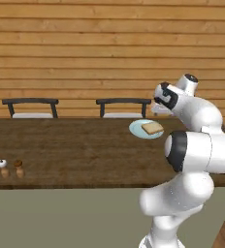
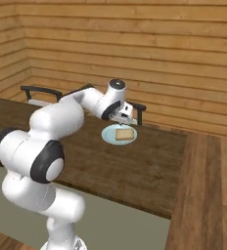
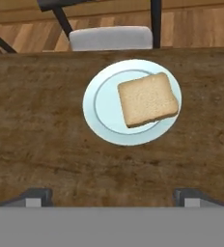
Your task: Start the toaster. Once the lever pops up, take the bread to the plate on the dining counter.
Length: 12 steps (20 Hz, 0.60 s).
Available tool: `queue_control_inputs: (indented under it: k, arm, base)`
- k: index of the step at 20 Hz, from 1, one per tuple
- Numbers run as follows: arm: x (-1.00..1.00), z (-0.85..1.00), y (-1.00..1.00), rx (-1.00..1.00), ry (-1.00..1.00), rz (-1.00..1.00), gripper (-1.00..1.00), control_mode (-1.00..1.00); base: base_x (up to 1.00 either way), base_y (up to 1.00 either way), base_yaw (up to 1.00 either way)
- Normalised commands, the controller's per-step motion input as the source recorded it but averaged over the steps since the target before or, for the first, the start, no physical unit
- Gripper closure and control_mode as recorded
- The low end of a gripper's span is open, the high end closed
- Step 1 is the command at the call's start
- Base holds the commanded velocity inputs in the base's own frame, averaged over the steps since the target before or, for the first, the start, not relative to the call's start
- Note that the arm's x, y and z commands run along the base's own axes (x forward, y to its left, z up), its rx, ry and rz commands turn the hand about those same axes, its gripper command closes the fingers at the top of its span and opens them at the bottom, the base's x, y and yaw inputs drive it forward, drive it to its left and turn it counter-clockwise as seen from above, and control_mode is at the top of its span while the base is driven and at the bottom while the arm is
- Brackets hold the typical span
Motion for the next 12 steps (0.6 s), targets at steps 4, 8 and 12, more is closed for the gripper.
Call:
queue_control_inputs:
  k: [4, 8, 12]
  arm:
    - [-1.0, 0.52, 0.67, -0.09, -0.22, -0.26, -1.0, -1.0]
    - [-1.0, 0.63, 0.53, -0.09, -0.17, -0.16, -1.0, -1.0]
    - [-1.0, 0.46, 0.5, -0.11, -0.14, -0.18, -1.0, -1.0]
  base:
    - [0.0, 0.0, 0.0]
    - [0.0, 0.0, 0.0]
    - [0.0, 0.0, 0.0]
